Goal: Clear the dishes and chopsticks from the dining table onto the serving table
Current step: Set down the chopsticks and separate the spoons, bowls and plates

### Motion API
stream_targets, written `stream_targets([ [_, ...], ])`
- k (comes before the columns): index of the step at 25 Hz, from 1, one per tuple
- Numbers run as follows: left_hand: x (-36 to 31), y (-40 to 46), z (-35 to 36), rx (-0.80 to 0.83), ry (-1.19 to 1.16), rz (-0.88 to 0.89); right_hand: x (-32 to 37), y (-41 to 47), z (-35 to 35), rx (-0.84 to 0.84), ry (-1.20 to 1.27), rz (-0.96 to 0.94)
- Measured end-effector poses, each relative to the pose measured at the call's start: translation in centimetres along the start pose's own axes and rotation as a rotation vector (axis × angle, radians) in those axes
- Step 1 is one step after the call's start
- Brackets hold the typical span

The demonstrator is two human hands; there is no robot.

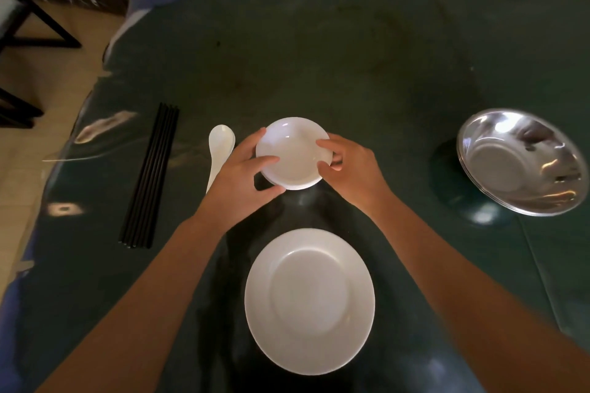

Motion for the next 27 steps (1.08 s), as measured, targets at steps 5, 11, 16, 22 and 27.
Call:
stream_targets([
  [5, 0.4, -0.5, 1.2, 0.028, -0.033, -0.006, -1.2, -0.2, 1.3, 0.033, -0.010, 0.007],
  [11, 0.4, -1.0, 1.6, 0.092, -0.030, -0.042, -1.1, -1.1, 1.2, 0.042, -0.077, -0.067],
  [16, 0.7, -7.7, -0.5, -0.036, -0.221, -0.333, -4.6, -8.1, -1.6, -0.136, -0.051, 0.054],
  [22, 0.3, -19.9, 4.5, -0.079, -0.799, -1.027, -9.7, -17.9, 1.3, -0.016, 0.163, 0.469],
  [27, -1.6, -20.4, 5.2, -0.071, -0.809, -0.980, -10.7, -19.4, 2.4, 0.016, 0.285, 0.589],
])
Point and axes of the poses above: each hand's wrist, its own y-axis towards the middle knuckle, its own z-axis out of the palm, x = y × z, the point moved 9 cm from there along y, towards the middle knuckle, and after that the axes turned 8 degrees about z, right-handed, at the moved point
